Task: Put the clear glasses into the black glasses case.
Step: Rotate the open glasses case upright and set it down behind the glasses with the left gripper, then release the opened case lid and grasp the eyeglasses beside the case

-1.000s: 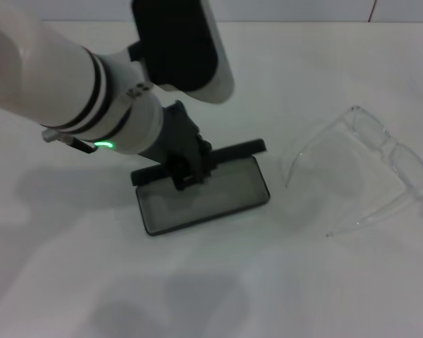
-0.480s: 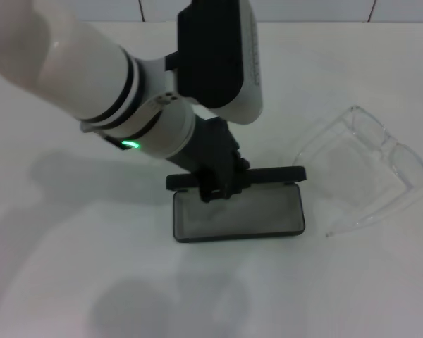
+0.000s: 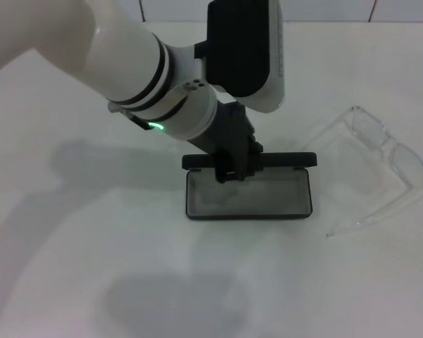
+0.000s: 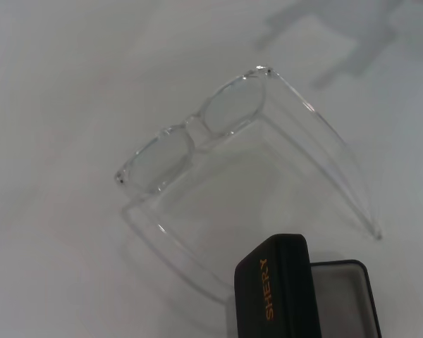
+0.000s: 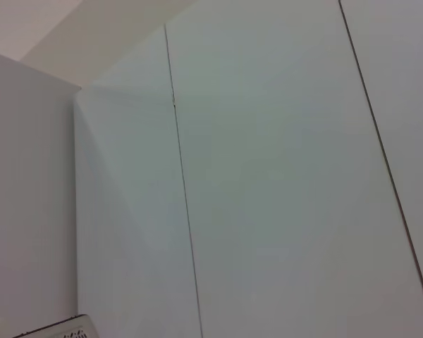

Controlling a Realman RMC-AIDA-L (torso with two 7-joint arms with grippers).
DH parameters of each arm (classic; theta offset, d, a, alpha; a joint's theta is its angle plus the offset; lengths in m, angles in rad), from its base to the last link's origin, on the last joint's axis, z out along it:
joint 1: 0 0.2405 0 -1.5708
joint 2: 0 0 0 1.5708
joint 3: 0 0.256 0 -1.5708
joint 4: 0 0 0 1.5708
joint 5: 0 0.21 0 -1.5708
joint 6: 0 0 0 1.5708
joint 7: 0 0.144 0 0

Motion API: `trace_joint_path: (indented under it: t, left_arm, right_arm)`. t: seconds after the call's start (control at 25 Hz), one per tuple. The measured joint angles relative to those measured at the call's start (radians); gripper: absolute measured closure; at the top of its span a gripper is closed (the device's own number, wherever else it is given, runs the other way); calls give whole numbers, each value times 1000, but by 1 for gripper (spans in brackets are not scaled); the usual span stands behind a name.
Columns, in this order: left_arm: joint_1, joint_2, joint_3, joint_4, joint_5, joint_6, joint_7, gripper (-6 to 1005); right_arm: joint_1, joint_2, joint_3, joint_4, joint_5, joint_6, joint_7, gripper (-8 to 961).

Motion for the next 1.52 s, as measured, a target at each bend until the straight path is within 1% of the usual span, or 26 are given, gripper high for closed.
trace_joint_path:
  t: [0.4, 0.88, 1.24, 1.44, 1.52]
  left_arm:
    - [-53, -1, 27, -90, -8, -77, 15, 796]
    - [-64, -1, 27, -115, -5, -95, 16, 742]
    - [-56, -2, 27, -112, -10, -97, 3, 702]
    - [-56, 0, 25, -98, -38, -90, -1, 680]
    - [-56, 1, 17, -82, -56, -79, 0, 553]
  right_arm:
    - [8, -1, 0, 0, 5, 1, -1, 98]
    - [9, -2, 2, 0, 11, 2, -11, 99]
    - [9, -2, 3, 0, 11, 2, -11, 98]
    - [7, -3, 4, 0, 11, 5, -12, 99]
    - [9, -6, 9, -4, 10, 11, -10, 102]
